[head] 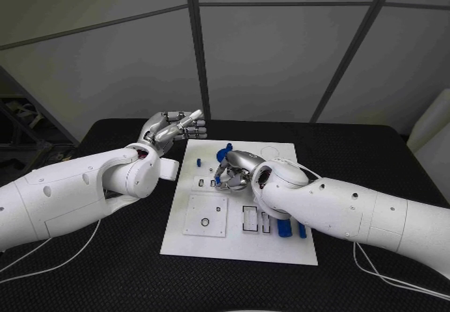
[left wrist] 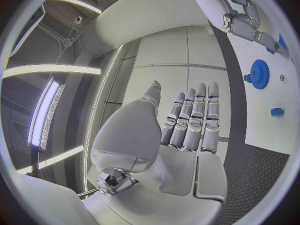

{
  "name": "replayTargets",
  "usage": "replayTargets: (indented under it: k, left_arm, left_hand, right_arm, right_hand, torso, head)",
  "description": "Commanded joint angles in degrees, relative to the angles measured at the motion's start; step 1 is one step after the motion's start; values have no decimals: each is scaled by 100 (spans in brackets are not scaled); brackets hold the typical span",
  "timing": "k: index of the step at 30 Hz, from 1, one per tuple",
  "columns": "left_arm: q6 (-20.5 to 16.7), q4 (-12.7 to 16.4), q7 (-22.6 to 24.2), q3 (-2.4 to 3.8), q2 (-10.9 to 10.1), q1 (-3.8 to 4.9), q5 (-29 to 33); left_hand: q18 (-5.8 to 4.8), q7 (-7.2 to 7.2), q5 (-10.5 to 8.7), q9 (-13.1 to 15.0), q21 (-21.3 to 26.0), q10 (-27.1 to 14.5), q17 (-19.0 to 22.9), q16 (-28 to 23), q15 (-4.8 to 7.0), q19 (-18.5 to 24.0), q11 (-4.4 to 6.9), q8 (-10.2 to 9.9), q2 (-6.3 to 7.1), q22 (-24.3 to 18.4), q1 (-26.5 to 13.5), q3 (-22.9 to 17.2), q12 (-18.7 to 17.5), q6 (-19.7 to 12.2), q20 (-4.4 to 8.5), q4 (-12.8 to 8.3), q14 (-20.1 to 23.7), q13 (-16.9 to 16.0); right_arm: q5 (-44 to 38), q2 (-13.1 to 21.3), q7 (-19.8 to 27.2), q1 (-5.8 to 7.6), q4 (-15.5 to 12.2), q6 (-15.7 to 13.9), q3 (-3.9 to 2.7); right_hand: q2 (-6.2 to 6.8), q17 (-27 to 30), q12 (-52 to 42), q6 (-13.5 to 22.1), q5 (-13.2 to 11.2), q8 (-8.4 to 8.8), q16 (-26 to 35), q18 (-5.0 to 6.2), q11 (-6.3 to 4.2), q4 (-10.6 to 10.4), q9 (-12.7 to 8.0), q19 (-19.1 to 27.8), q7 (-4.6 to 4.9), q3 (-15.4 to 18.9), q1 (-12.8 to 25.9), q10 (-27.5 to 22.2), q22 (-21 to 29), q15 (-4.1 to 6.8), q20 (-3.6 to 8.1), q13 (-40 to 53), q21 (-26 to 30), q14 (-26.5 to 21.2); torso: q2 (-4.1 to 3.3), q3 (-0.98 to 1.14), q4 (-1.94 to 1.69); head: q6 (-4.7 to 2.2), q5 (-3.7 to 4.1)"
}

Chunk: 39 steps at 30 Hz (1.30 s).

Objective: Assemble the parts on the task board

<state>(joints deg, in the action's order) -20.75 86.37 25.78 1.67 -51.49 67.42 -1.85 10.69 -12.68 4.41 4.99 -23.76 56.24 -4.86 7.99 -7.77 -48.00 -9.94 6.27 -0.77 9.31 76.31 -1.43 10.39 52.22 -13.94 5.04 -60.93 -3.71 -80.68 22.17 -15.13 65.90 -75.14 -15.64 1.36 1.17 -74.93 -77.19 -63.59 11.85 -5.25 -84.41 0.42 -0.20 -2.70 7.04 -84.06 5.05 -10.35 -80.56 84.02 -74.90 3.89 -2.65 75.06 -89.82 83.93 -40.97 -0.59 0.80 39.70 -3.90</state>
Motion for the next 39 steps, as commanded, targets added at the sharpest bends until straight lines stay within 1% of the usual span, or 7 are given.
replayTargets:
  k: [1,10,19,30,39]
  left_arm:
    - [62,2,18,6,3,11,-19]
    - [61,5,18,6,-4,11,-19]
    - [61,4,18,6,-9,11,-19]
    - [59,2,17,6,-17,10,-19]
    - [61,-3,16,6,-18,10,-19]
  left_hand:
    - [-32,1,-25,3,27,47,5,-37,5,32,3,-33,-65,-5,-9,0,-15,35,16,-44,-26,-5]
    - [-32,1,-25,3,27,47,5,-37,5,32,3,-33,-65,-5,-9,0,-15,35,16,-44,-26,-5]
    - [-32,1,-25,3,27,47,5,-37,5,32,3,-33,-65,-5,-9,0,-15,35,16,-44,-26,-5]
    - [-32,1,-25,3,27,47,5,-37,5,32,3,-33,-65,-5,-9,0,-15,35,16,-44,-26,-5]
    - [-32,1,-25,3,27,47,5,-37,5,32,3,-33,-65,-5,-9,0,-15,35,16,-44,-26,-5]
  right_arm:
    - [-114,5,-95,-19,20,167,18]
    - [-199,19,-122,-21,-10,220,19]
    - [-279,27,-145,-21,-43,265,19]
    - [-332,31,-172,-21,-47,139,19]
    - [-339,26,-174,-21,-48,117,19]
  right_hand:
    - [-80,-381,41,-58,40,26,37,-42,27,36,188,-594,-36,4,9,-36,-1510,4,17,540,-18,360]
    - [-17,-364,117,51,41,125,51,-42,66,72,180,-594,11,13,79,-82,-1510,-24,-7,492,-18,357]
    - [31,-360,163,125,41,165,56,-42,89,94,172,-594,41,17,118,-109,-1510,-43,-24,463,-18,356]
    - [163,-331,295,372,82,183,78,-42,146,117,135,-594,108,42,228,-183,-1510,-88,-66,375,-18,349]
    - [225,-326,331,480,98,180,84,-42,169,113,123,-594,133,56,292,-202,-1510,-107,-87,350,-18,348]
  torso:
    - [3,-4,2]
    - [3,-2,-2]
    - [3,-2,-2]
    - [4,-1,-3]
    - [4,-2,-2]
  head:
    - [16,2]
    - [27,14]
    - [43,18]
    - [59,16]
    - [65,18]
